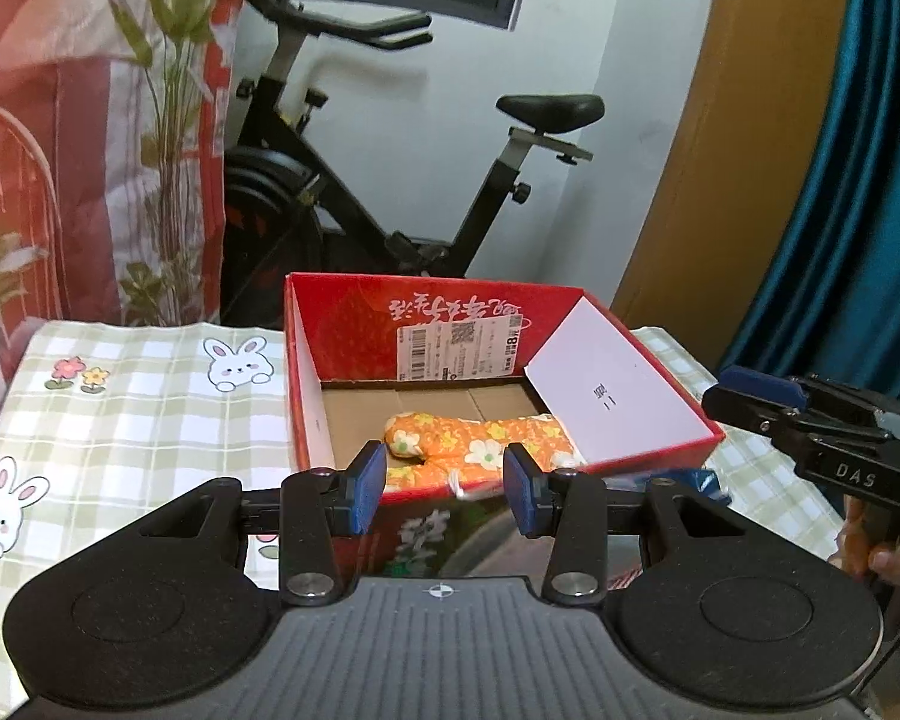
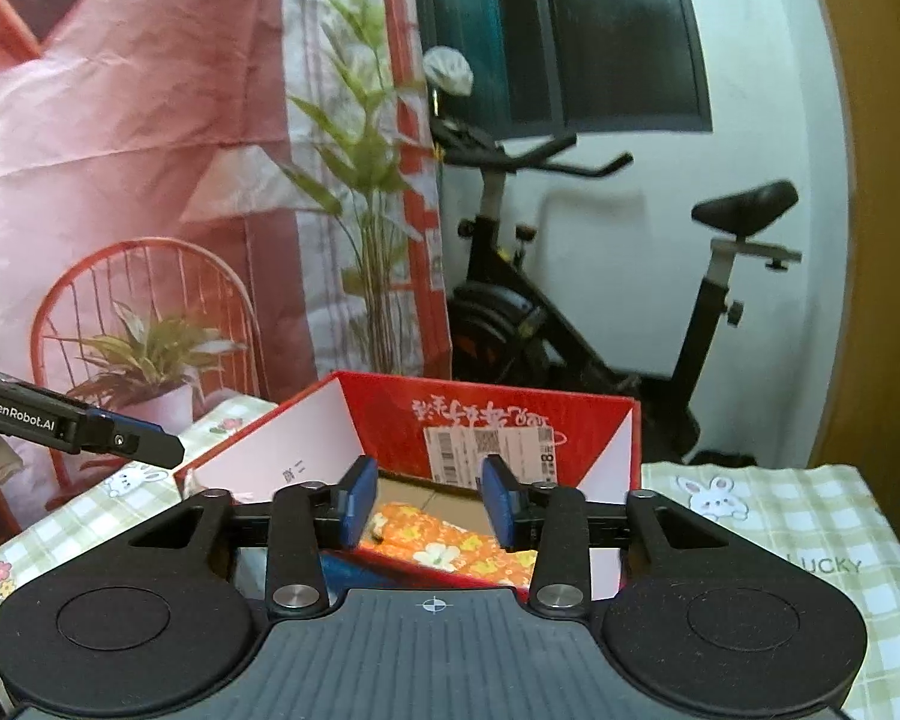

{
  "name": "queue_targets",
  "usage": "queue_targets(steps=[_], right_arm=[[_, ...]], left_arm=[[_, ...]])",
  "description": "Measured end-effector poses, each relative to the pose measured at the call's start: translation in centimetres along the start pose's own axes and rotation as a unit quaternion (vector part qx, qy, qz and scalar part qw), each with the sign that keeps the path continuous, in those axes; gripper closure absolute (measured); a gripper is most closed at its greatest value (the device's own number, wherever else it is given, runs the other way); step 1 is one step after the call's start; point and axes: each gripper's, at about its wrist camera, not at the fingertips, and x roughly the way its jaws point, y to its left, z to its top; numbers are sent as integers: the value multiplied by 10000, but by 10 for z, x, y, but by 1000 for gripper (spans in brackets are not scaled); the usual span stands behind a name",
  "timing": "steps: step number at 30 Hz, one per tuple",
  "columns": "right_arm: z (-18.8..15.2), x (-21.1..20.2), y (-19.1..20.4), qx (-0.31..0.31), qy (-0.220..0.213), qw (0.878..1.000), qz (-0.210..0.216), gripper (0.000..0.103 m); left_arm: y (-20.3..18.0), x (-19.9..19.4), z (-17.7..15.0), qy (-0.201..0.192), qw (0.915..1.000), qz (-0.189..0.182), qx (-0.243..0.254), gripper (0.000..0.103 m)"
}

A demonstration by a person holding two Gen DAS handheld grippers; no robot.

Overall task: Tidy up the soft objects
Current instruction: 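Lower the left tool to the blue-and-white plastic bag and grasp it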

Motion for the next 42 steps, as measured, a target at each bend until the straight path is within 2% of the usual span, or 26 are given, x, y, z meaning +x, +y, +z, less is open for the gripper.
queue_targets(steps=[4,8,11,13,20,28,42], right_arm=[[-12,-15,6,-192,-147,9997,23,62],[-24,-23,10,-222,-108,9997,5,62],[-33,-26,8,-77,-13,10000,21,61],[-40,-26,6,3,76,10000,5,55],[-61,-18,6,52,371,9993,15,53],[-75,-1,8,48,640,9979,29,42],[-88,17,-3,225,952,9952,-1,41]], left_arm=[[-6,-8,-14,-173,9998,41,111,58],[-12,-10,-26,-178,9996,46,206,58],[-16,-7,-35,-98,9997,-35,236,58],[-18,-2,-40,-4,9997,-96,231,58],[-19,12,-54,263,9992,-181,257,58],[-22,31,-57,469,9982,-224,301,58],[-24,54,-54,577,9975,-201,361,57]])
